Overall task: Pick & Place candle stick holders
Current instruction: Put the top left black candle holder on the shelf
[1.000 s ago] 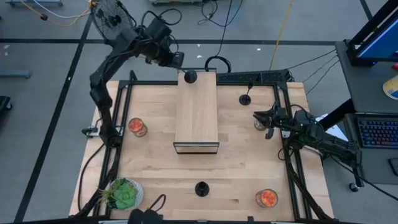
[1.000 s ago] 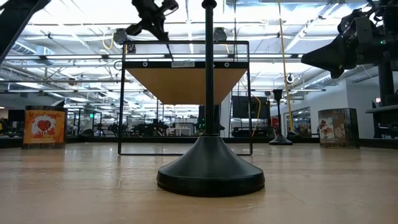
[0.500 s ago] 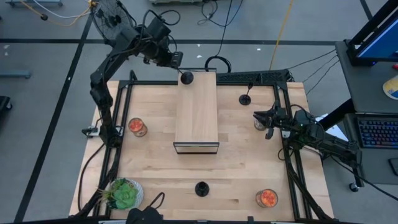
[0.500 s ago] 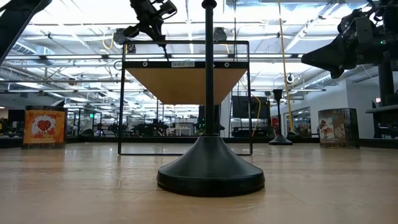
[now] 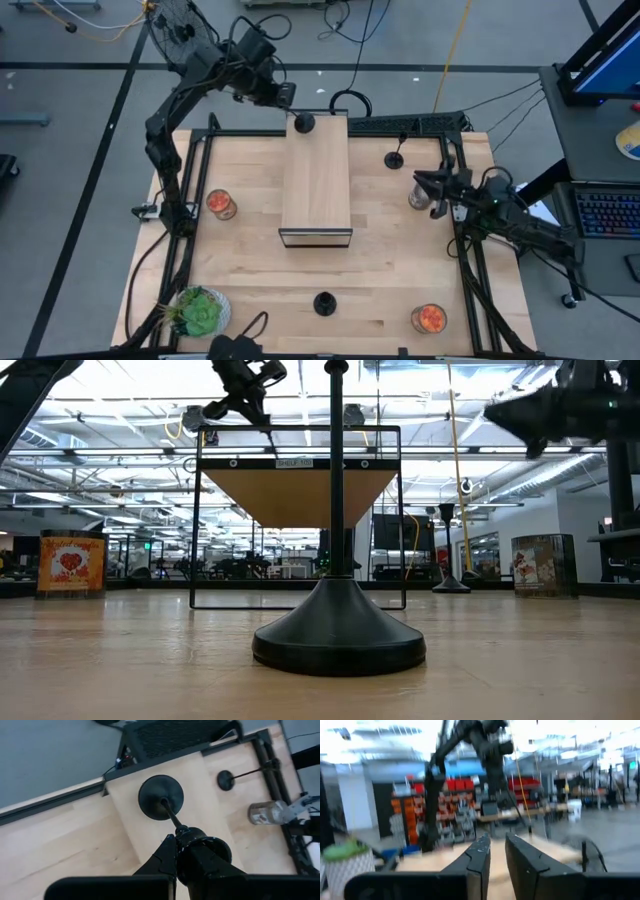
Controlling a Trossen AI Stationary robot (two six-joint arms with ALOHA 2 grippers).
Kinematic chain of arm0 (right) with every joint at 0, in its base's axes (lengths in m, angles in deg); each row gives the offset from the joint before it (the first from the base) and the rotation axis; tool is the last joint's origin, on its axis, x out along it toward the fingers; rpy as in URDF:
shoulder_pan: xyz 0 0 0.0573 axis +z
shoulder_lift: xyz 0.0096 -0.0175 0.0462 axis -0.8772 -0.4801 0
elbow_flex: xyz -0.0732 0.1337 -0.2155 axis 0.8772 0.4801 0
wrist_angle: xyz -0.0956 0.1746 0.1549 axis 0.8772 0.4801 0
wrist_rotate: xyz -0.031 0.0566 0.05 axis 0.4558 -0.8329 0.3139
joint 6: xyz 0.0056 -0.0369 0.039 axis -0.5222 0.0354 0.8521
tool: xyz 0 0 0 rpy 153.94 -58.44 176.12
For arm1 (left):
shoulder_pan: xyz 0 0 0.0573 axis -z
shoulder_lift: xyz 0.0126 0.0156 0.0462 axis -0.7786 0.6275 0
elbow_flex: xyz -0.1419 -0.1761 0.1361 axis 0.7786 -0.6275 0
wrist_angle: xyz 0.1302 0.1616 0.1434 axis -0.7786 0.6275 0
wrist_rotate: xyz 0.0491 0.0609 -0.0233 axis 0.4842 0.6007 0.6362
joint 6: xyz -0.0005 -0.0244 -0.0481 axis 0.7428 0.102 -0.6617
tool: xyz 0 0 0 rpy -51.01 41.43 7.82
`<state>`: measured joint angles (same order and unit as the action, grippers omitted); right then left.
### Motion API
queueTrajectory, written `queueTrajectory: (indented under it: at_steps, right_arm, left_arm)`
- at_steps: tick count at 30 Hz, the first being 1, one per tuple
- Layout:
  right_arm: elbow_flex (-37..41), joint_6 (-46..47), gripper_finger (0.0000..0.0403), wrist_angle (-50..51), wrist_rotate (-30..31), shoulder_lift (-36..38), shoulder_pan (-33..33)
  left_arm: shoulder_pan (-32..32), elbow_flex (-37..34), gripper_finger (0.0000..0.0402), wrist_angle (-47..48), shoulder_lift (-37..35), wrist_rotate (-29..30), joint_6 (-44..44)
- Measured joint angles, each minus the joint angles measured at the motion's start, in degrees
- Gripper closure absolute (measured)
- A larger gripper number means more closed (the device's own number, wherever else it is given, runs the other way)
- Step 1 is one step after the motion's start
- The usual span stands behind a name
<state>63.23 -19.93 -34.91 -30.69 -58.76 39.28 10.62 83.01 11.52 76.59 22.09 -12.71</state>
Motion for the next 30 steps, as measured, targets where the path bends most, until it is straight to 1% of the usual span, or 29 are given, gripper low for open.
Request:
queueTrajectory:
  at_steps: [5, 7, 9, 15, 20, 25, 30]
  right_arm:
    - [-0.1, 0.1, 0.0359, -15.6, 0.0, -10.1, 0.0]
    - [-1.2, -0.3, 0.0358, -19.2, 0.3, -15.2, 0.0]
    - [-3.5, -1.4, 0.0352, -20.4, 1.3, -20.6, 0.0]
    - [-15.1, -8.6, 0.0314, -19.0, 1.6, -36.1, 0.0]
    - [-27.7, -13.9, 0.0268, -9.7, 1.5, -46.9, 0.0]
    - [-37.9, -14.3, 0.0223, -5.4, 1.5, -55.1, 0.0]
    - [-45.5, -15.7, 0.0195, -1.3, 1.3, -61.5, 1.2]
  left_arm:
    - [3.6, 0.0, 0.0389, -3.0, 0.0, -3.5, 0.4]
    - [5.6, 0.0, 0.0389, -4.8, 0.0, -4.4, 0.4]
    - [7.6, 0.0, 0.0389, -6.6, 0.0, -4.7, 0.2]
    - [12.6, 0.0, 0.0389, -9.4, 0.0, -4.8, -0.3]
    - [15.4, 0.0, 0.0389, -10.7, 0.0, -4.7, -0.4]
    - [16.7, 0.0, 0.0389, -10.7, 0.0, -3.9, -0.2]
    - [17.0, 0.0, 0.0389, -10.7, 0.0, -3.6, 1.1]
